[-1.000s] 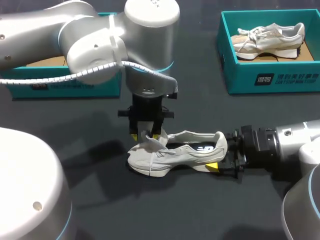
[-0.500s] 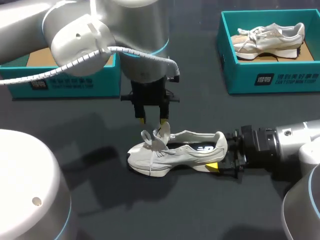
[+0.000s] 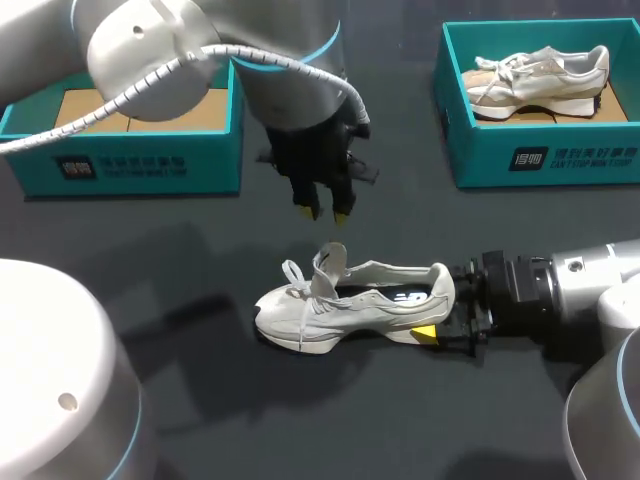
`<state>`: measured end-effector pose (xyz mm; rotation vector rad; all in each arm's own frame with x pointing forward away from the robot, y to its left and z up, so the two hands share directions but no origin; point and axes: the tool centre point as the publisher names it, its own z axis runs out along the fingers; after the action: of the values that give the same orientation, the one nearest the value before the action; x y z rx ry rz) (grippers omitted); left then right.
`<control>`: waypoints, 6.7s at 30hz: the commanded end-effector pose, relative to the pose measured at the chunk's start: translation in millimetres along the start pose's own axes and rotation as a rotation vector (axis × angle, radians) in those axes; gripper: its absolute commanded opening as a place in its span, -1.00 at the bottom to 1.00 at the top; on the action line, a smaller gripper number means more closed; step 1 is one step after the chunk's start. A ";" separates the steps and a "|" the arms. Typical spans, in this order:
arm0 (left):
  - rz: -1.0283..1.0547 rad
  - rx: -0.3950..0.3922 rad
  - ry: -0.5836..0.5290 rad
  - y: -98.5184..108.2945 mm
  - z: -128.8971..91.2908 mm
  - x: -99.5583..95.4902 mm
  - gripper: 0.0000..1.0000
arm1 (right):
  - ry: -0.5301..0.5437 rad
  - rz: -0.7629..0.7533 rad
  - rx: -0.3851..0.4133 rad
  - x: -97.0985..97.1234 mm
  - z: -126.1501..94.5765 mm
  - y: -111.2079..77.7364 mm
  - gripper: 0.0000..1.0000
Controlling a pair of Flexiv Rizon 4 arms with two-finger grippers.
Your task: Take the shoe out of the shoebox, open the shoe tongue, remove and reinsert the insole, then place the shoe into the shoebox
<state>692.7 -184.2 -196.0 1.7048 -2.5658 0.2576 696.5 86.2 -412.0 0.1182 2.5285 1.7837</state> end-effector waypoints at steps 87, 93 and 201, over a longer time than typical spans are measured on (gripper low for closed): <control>1.034 -0.113 0.183 -13.2 121.2 58.4 -1.00 | 0.000 0.001 0.003 -0.2 1.2 0.4 -1.00; 1.056 -0.109 0.196 -12.6 137.3 58.9 -1.00 | 0.000 0.001 0.003 -0.2 1.2 0.4 -1.00; 1.010 0.084 0.372 11.9 162.8 3.5 -1.00 | 0.000 0.001 0.003 -0.2 1.2 0.4 -1.00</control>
<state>688.4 -218.5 -357.0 0.1758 -2.8682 0.5724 697.3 86.6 -411.6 0.1173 2.5277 1.7853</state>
